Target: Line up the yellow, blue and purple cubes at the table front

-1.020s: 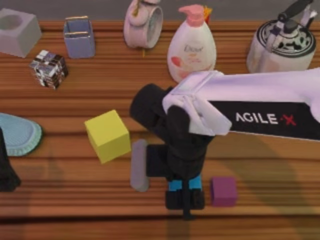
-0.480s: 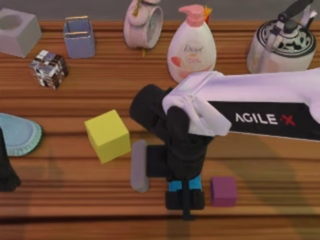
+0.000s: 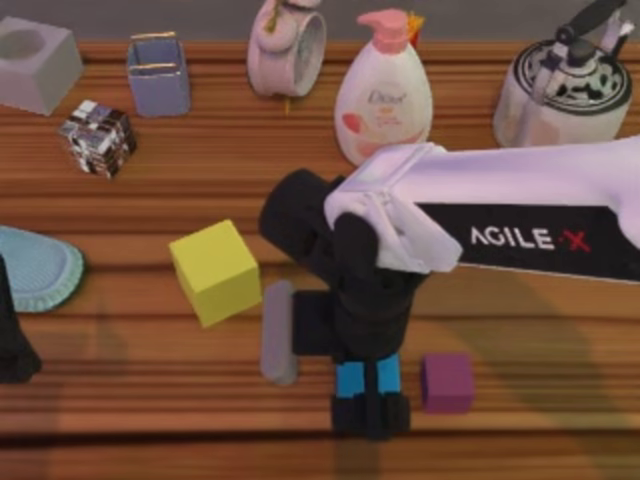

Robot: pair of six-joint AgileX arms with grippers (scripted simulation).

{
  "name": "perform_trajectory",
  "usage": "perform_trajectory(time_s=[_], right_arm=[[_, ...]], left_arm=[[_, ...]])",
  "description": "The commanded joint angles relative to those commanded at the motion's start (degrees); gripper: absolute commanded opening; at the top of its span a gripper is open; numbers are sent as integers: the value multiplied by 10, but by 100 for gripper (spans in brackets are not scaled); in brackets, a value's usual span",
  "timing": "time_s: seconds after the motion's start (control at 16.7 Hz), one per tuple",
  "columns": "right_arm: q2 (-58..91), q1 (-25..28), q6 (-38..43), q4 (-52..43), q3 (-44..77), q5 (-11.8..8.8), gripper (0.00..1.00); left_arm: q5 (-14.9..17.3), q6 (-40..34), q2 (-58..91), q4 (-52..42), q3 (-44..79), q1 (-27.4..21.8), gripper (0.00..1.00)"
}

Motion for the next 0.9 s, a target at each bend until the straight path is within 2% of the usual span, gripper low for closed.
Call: perform_trajectory(time_s=[0.54,0.9], right_arm=[[-3,-1,0,-10,8,0,100],[-37,3,-3,-124,82,0,100]], left_arm=[[0,0,0,0,0,0,100],[0,0,0,0,0,0,100]])
